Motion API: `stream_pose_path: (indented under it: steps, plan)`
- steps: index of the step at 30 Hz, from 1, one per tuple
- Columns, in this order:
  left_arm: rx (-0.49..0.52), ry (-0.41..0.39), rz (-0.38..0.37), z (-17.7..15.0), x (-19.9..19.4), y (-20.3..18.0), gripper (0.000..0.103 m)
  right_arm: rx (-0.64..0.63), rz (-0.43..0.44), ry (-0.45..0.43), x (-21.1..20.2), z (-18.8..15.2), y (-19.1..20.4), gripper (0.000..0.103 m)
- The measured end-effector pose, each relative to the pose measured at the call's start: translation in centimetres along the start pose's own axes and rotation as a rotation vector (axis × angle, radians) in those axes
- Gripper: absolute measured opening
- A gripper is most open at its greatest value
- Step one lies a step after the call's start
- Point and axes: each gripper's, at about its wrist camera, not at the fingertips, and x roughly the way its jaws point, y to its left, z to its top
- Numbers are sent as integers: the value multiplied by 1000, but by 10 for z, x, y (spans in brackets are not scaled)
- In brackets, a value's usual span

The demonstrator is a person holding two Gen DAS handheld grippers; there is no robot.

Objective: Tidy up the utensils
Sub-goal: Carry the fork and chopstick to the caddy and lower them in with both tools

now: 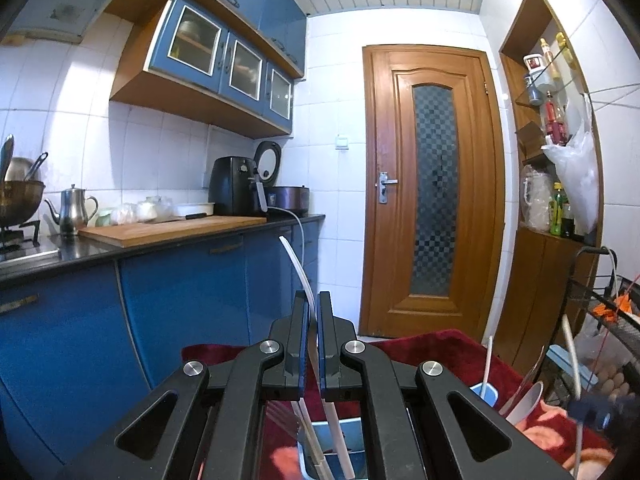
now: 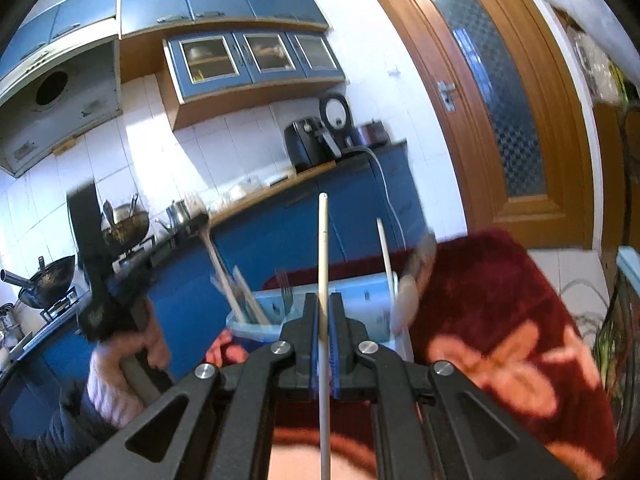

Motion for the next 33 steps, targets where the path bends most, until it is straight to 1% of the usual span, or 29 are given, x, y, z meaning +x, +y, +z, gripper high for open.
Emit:
stream_pose_path:
  steps: [4, 6, 9, 12, 19, 25, 30, 32, 33]
  plan:
    - [7, 5, 7, -12, 3, -1, 4, -3, -17, -64, 14, 11, 0, 6]
    - [1, 8, 4, -16, 4, -1, 4, -11, -44, -106, 24, 17, -1, 6]
    - [-14, 19, -4, -22, 7, 2, 4, -17, -77, -144, 40, 23, -3, 6]
    - [-24, 33, -11, -28, 12, 4, 4, -27, -103, -169, 55, 27, -3, 6]
    - [-35, 64, -26, -37, 20, 6, 4, -113, -174, -231, 84, 25, 3, 6]
    - [-41, 91, -42, -43, 27, 3, 4, -187, -208, -229, 97, 12, 4, 6]
    - [-39, 101, -54, -45, 27, 1, 4, -204, -199, -211, 96, 7, 6, 6]
    - [-39, 107, -52, -45, 28, 0, 5, -204, -201, -203, 95, 7, 7, 10]
    - [-42, 112, -52, -45, 28, 0, 9, -201, -200, -198, 93, 7, 7, 18]
